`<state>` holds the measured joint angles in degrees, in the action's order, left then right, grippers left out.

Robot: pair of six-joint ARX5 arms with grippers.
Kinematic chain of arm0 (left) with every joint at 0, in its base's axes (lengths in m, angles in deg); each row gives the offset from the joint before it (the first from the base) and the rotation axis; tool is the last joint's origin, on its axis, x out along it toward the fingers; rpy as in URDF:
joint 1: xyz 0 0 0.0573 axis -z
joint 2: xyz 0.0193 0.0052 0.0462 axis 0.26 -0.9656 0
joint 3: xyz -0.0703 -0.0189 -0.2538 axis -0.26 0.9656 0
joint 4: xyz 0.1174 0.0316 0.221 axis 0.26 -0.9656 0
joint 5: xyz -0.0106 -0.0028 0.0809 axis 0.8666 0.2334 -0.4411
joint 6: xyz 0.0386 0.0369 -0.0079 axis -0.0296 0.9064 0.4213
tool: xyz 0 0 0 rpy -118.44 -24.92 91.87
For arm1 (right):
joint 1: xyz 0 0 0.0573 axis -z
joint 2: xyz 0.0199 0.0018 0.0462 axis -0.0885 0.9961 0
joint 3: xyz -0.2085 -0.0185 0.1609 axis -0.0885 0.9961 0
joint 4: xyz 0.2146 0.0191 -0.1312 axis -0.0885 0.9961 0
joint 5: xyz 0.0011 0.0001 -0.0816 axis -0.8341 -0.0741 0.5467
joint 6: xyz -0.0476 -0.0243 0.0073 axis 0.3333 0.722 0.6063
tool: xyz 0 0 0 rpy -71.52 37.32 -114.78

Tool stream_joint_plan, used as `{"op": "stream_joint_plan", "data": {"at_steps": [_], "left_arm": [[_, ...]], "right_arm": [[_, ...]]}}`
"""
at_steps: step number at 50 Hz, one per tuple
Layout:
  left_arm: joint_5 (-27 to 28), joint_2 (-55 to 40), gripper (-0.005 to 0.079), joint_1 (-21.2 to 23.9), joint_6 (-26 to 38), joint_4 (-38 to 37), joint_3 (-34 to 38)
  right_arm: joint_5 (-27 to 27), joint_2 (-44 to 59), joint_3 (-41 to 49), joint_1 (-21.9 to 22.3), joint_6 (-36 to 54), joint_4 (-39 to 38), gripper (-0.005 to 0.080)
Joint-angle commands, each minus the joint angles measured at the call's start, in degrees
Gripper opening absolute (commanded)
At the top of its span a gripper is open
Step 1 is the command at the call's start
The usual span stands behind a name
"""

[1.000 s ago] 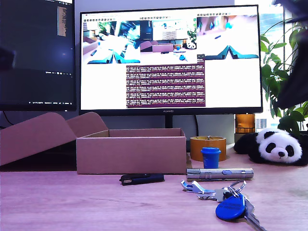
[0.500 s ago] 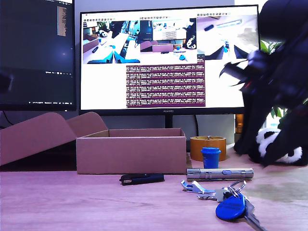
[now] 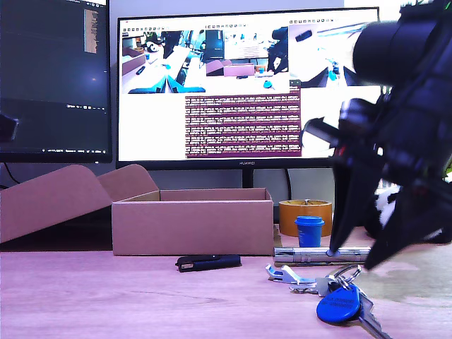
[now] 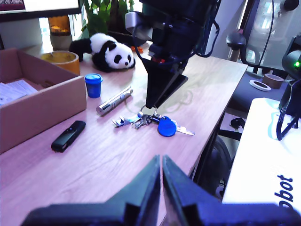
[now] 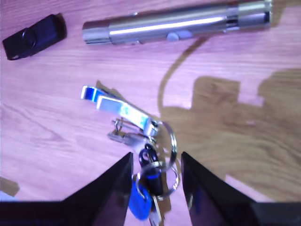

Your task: Pick up the keys and place it inside the cardboard box

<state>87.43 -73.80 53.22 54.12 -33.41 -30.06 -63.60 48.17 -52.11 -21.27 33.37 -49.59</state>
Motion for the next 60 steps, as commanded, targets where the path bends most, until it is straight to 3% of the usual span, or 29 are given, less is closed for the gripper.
{"op": "stream_joint_plan", "data": {"at_steps": [1, 10, 29, 44, 58, 60], "left_arm": [[0.0, 0.5, -0.0021, 0.1, 0.5, 0.2, 1.0], [0.0, 0.5, -0.0021, 0.1, 0.4, 0.2, 1.0], [0.0, 0.5, -0.0021, 0.1, 0.4, 0.2, 1.0], [-0.2, 0.5, -0.0021, 0.1, 0.4, 0.2, 1.0], [-0.7, 0.5, -0.0021, 0.1, 0.5, 0.4, 1.0], [-2.9, 0.5, -0.0021, 0.1, 0.5, 0.5, 1.0]], "right_arm": [[0.3, 1.5, -0.6, -0.2, -0.1, -1.1, 0.0281], [0.7, 3.1, -0.6, -0.2, -0.2, -1.9, 0.027], [0.3, 3.3, -0.6, -0.3, 0.0, -3.0, -0.0016], [-7.1, 3.3, -3.3, -0.6, 0.0, -1.4, -0.0013], [-10.0, 3.3, -14.7, -3.1, 0.1, 1.3, -0.0013], [-10.0, 3.3, -16.6, -3.5, 0.3, 1.4, -0.0013]]}}
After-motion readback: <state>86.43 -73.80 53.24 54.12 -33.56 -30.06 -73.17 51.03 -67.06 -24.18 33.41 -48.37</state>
